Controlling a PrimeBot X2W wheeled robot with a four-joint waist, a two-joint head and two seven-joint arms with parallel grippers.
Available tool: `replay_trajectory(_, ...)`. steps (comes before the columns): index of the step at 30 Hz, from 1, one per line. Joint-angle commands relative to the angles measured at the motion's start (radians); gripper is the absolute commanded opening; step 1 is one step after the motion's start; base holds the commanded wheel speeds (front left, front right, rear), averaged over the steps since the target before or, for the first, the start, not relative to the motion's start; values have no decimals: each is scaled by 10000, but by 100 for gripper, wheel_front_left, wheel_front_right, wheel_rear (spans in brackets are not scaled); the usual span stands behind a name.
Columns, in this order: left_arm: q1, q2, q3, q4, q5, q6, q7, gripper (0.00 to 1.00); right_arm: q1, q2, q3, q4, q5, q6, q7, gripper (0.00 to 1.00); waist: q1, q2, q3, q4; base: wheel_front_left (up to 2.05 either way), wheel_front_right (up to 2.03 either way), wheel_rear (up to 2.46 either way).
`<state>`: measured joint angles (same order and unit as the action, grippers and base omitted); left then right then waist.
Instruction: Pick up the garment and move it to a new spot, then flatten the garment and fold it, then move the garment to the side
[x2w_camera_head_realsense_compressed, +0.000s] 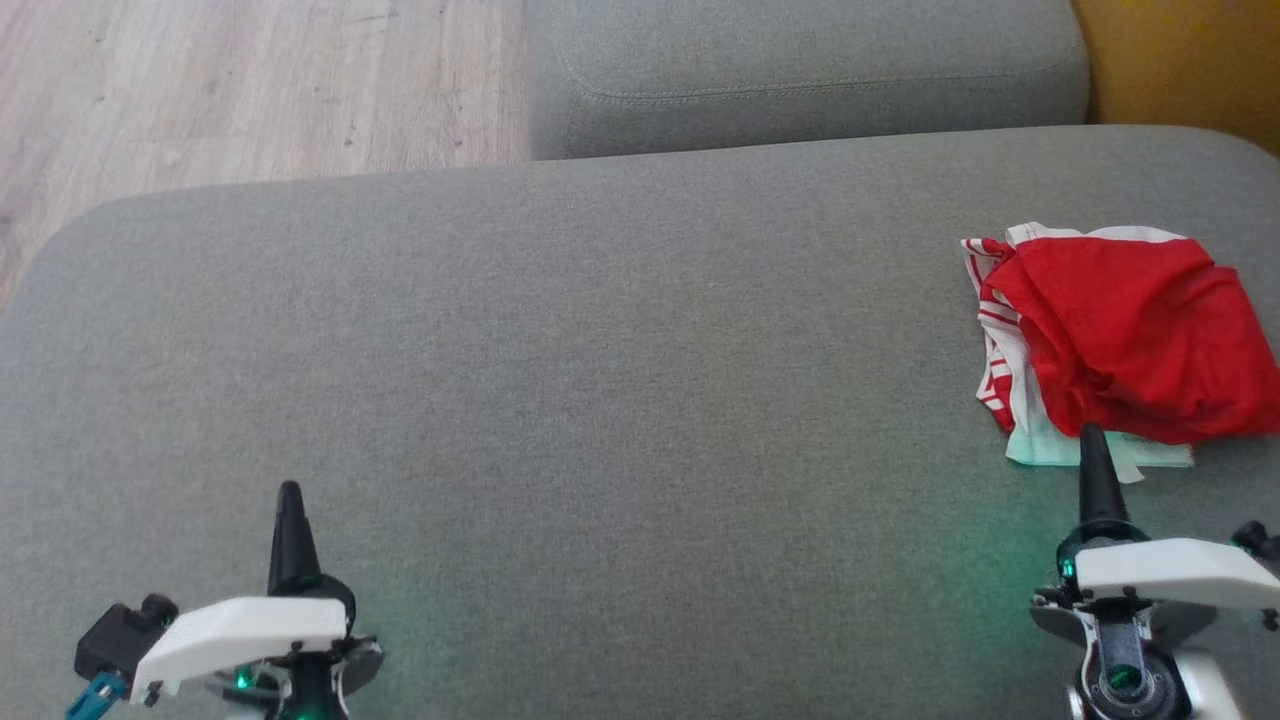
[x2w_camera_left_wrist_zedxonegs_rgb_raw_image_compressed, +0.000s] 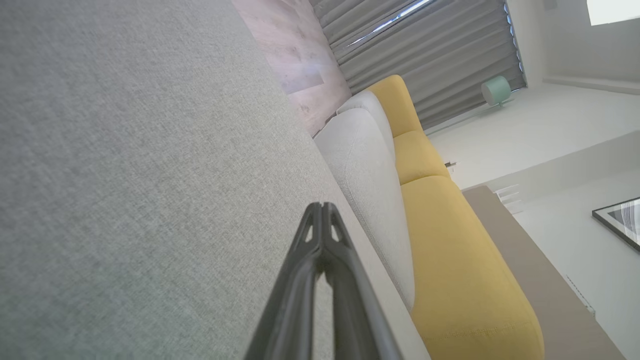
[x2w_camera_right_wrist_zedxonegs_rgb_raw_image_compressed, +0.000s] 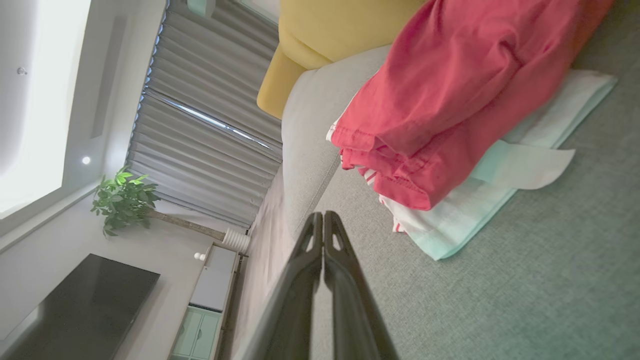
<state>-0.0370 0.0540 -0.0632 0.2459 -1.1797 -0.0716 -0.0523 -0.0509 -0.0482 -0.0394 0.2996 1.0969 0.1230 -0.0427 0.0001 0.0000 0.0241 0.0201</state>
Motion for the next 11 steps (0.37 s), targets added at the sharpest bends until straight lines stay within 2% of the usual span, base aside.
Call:
replay_trajectory(1, -567, 162, 344, -280, -277, -88, 95, 0, -484, -166, 65, -399, 332, 49, 95, 0, 0, 0, -8, -7, 0, 0, 0)
replay_trajectory(11, -593, 166, 595, -222, -1229, -200, 390, 0, -499, -167, -70, -435, 1439, 56, 385, 0, 0, 0, -53, -50, 0, 0, 0)
